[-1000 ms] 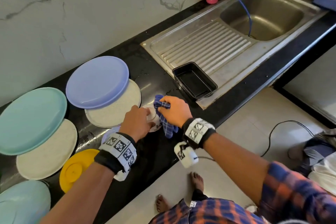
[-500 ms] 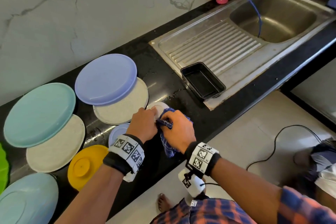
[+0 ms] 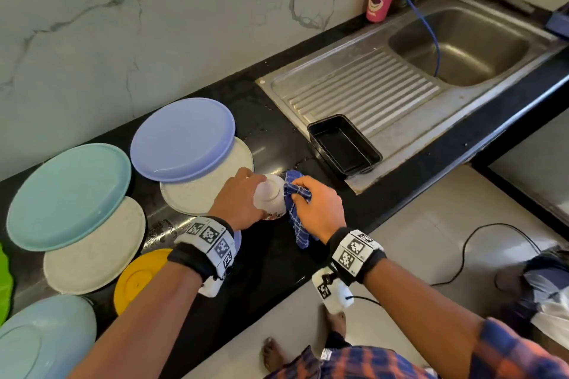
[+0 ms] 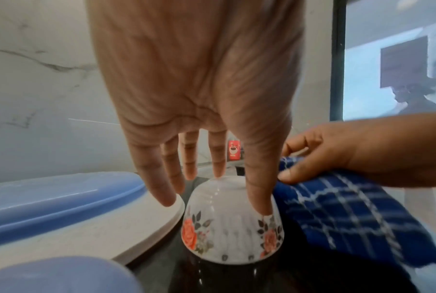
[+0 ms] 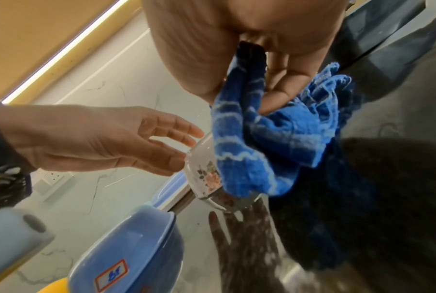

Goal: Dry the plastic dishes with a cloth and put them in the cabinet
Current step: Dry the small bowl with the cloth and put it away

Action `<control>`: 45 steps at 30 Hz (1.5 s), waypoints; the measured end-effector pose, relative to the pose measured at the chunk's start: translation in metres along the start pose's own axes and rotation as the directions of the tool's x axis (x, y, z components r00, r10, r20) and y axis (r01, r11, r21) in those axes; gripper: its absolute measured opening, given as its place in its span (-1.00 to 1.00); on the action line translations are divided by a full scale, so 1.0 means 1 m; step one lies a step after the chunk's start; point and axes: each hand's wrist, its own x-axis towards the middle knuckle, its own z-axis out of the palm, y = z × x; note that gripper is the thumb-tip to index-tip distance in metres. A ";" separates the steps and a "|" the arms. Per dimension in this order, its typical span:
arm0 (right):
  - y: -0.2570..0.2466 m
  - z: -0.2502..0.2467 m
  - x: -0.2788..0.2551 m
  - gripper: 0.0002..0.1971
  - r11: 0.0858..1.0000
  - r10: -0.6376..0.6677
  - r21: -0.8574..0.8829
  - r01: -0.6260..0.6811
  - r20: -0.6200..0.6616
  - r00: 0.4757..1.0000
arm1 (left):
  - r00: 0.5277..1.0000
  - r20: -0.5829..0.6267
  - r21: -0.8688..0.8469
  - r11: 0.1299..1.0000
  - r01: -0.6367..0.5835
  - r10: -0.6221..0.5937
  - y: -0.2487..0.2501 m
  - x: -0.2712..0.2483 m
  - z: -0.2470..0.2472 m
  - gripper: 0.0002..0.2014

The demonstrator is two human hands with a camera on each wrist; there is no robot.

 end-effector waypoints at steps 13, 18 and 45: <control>-0.007 0.015 -0.010 -0.69 0.916 -0.256 -0.267 0.300 0.188 0.948 | 0.990 -0.144 -0.039 0.999 -0.009 0.003 0.006 -0.001 0.004 -0.57; -0.024 0.001 0.039 -0.67 0.917 -0.139 -0.344 0.202 0.200 0.970 | 0.992 -0.129 0.044 0.999 0.015 -0.009 0.007 0.003 0.006 -0.45; 0.016 -0.082 0.017 -0.69 0.965 -0.257 -0.031 0.261 0.098 0.961 | 0.989 0.039 0.216 0.968 0.128 -0.140 0.032 0.014 0.020 0.07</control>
